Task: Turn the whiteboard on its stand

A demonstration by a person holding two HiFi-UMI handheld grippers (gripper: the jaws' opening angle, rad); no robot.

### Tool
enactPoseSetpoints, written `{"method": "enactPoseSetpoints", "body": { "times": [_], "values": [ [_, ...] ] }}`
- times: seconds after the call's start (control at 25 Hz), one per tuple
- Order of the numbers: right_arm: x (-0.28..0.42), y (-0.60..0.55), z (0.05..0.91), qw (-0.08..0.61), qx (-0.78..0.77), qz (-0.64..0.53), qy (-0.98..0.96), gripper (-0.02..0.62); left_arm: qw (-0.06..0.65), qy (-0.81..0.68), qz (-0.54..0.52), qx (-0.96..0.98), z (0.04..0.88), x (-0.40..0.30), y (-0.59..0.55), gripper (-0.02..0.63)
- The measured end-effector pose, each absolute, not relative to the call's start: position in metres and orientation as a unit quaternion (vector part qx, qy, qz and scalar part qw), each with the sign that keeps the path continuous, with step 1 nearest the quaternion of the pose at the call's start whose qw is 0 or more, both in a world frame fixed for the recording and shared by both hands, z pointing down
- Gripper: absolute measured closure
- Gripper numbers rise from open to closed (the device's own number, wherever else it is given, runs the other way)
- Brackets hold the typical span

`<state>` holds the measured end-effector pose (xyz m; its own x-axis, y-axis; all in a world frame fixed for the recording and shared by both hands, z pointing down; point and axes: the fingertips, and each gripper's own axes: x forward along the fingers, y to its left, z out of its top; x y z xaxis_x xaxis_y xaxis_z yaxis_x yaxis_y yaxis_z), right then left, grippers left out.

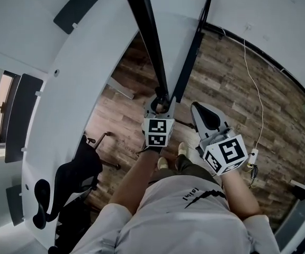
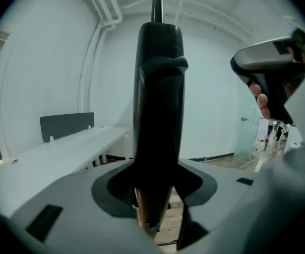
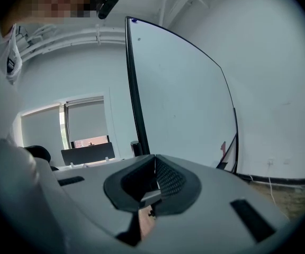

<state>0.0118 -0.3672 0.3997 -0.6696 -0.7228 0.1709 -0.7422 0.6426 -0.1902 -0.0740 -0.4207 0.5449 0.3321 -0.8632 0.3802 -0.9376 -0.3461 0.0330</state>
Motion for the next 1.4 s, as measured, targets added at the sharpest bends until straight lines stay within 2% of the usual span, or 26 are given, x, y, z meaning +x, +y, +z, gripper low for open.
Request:
{"method": "enactPoseSetpoints", "body": {
  "times": [1.4],
  "values": [
    [0.007,-0.227,0.389,0.033,0.502,0.116,-0.856,0.581,0.121,-0.529,0.145,0.827,0.545,-0.103,-0.301,0.411]
  ]
}}
